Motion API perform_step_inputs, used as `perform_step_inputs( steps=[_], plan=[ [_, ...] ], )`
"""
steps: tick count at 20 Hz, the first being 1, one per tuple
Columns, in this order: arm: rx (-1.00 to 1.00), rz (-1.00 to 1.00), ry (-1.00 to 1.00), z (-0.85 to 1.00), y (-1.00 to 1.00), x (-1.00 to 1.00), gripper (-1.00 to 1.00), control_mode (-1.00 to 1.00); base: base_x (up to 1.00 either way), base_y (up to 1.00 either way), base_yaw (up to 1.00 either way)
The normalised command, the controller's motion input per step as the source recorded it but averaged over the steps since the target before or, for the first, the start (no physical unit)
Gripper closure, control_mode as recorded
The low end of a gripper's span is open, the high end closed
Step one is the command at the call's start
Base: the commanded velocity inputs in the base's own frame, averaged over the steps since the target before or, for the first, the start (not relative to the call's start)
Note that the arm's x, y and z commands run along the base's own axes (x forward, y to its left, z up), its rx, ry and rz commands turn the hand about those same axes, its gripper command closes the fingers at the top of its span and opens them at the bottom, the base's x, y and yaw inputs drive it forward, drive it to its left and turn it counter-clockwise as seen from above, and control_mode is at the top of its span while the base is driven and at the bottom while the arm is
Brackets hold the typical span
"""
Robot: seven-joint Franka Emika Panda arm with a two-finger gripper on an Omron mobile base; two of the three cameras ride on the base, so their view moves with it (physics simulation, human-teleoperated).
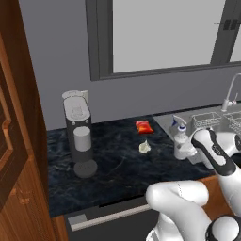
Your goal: Open the cabinet. Pick the spray and place it next to the sink. Then close the cabinet.
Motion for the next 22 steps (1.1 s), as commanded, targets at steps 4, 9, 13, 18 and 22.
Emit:
perform_step_inputs(
  steps=[4,9,13,18,22],
  plan=[
    [0.00,0.02,0.00,-0.41,-0.01,0.00,1.00,-1.00,0.00,0.00,0.00],
    [0.00,0.00,0.04,-0.43,0.00,0.03,1.00,-1.00,0.00,0.00,0.00],
    [0.00,0.01,0.05,-0.40,0.00,0.03,1.00,-1.00,0.00,0.00,0.00],
    [0.00,0.04,0.04,-0.34,0.00,0.00,-1.00,-1.00,0.00,0.00,0.00],
    [0.00,0.02,0.04,0.01,0.00,0.00,-1.00,-1.00,0.00,0.00,0.00]
  ],
)
